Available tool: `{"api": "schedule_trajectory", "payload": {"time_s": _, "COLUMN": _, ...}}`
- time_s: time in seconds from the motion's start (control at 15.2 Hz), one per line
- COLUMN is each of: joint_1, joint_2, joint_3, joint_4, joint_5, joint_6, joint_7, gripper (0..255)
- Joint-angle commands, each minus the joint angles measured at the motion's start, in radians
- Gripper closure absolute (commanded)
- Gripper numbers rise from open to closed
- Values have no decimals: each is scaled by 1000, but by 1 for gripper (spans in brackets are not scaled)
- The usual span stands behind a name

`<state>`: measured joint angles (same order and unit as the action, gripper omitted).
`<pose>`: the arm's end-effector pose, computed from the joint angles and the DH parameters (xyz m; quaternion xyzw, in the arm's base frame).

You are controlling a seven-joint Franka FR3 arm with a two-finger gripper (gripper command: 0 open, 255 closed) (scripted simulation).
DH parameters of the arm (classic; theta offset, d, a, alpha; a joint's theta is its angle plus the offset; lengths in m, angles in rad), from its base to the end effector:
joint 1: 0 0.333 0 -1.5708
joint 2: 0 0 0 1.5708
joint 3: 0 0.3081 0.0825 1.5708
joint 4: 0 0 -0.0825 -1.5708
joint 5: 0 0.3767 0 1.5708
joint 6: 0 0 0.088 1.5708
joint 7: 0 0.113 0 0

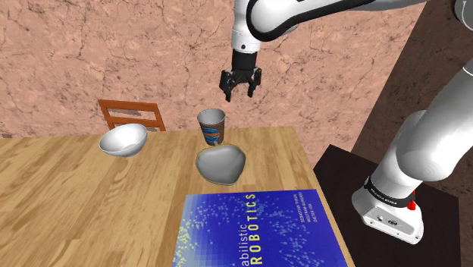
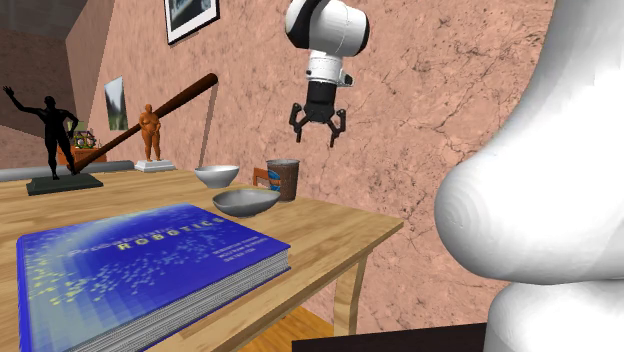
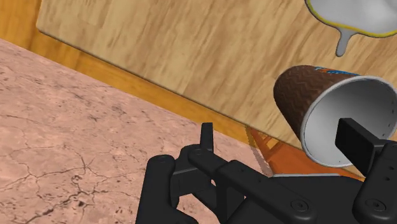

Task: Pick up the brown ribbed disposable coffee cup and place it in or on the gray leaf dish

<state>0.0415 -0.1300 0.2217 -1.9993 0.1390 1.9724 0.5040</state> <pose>0.5044 0.1502 0.5126 -0.9870 0.1437 -0.0275 0.0660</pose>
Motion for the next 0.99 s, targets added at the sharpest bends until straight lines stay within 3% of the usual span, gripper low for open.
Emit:
{"api": "schedule_trajectory", "payload": {"time_s": 0.0, "joint_1": 7, "joint_2": 76, "joint_3": 16, "joint_4": 48, "joint_5": -14, "joint_6": 16, "joint_7": 38, "gripper": 0}}
{"api": "schedule_trajectory", "payload": {"time_s": 0.26, "joint_1": 26, "joint_2": 219, "joint_3": 35, "joint_4": 160, "joint_5": -47, "joint_6": 23, "joint_7": 106, "gripper": 0}}
{"api": "schedule_trajectory", "payload": {"time_s": 0.92, "joint_1": 34, "joint_2": 251, "joint_3": 38, "joint_4": 99, "joint_5": -53, "joint_6": 117, "joint_7": 111, "gripper": 0}}
